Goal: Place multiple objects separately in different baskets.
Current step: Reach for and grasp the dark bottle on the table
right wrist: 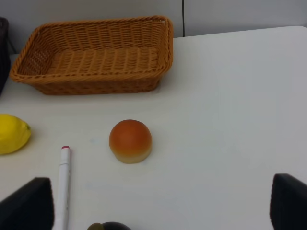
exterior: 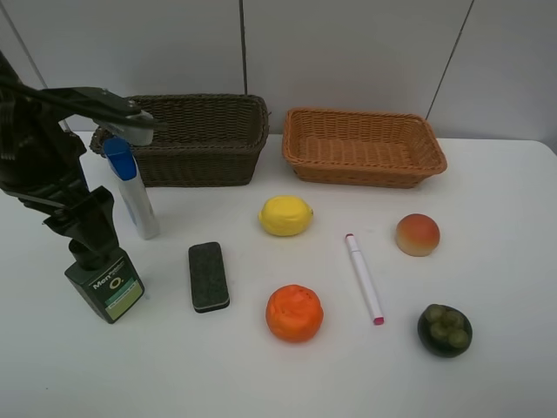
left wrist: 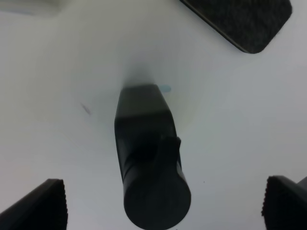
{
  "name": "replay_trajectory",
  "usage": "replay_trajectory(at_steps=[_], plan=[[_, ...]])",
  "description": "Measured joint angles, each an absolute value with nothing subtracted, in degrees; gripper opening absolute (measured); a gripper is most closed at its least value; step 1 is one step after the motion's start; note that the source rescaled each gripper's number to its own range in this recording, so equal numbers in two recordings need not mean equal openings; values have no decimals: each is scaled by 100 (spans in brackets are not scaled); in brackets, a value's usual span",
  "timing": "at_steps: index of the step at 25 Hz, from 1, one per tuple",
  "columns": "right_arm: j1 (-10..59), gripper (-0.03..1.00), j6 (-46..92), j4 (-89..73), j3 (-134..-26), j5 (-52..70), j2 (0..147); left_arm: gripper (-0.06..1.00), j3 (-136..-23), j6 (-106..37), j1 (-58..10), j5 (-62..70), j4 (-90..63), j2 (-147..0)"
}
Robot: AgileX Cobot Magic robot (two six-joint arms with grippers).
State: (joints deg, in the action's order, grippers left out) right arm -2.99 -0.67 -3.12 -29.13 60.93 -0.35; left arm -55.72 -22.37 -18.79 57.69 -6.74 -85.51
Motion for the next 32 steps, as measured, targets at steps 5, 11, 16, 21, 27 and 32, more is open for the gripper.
replay_trajectory(at_steps=[5, 11, 16, 21, 27, 32], plan=[[-299, 100, -67, -312, -2913, 6093, -35, 100, -5572, -2095, -1879, 5768, -680, -8785], [-299, 100, -67, -312, -2913, 6093, -35, 100, -5576, -1988, -1879, 5768, -680, -9327], [-299, 100, -67, -312, -2913, 6093, -35, 100, -5576, -1983, -1879, 5634, -680, -9859], [-299, 100, -67, -312, -2913, 6093, -35, 100, -5576, -1983, -1879, 5451, -675, -10157], [-299, 100, -67, -312, -2913, 6093, -35, 100, -5576, -1982, -1879, 5420, -663, -10341], [-299, 100, -67, -312, -2913, 6093, -35, 100, -5589, -1944, -1879, 5468, -658, -10440]])
